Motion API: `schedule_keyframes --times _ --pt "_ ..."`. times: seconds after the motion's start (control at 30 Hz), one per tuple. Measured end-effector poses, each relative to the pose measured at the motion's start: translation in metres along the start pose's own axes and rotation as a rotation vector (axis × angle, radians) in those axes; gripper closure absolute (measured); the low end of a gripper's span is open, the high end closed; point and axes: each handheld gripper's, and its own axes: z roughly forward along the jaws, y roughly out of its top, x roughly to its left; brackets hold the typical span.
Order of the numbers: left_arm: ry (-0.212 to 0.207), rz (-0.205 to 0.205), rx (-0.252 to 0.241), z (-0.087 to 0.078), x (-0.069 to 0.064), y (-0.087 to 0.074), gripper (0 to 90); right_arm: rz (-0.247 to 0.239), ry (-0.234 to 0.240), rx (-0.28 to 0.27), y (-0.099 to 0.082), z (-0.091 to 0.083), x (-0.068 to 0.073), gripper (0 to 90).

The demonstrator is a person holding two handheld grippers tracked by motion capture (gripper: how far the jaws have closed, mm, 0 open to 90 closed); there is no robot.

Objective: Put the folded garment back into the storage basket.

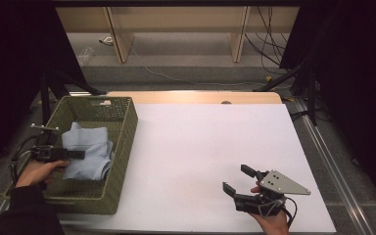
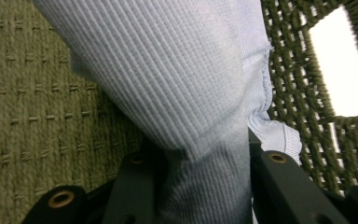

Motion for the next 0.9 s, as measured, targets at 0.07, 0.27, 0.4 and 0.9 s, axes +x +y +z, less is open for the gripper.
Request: schedule_keyframes --times 0.07,0.27,0.4,0.9 --pt "0.011 0.003 0.01 0.001 0.0 0.0 66.1 0.0 0.0 0.003 0.0 0.0 0.0 19.1" --pt "0.059 0.0 0.021 0.003 0.001 0.0 57.4 0.0 0.0 0.003 0.0 0.0 0.0 19.1" --pt "0.141 0.0 0.038 0.005 0.001 0.001 45.3 0.0 0.001 0.003 0.0 0.0 0.0 19.2" --pt "0.257 0.052 -0.158 -0.02 -0.012 0.008 17.7 0.0 0.001 0.003 0.0 0.0 0.0 19.2"
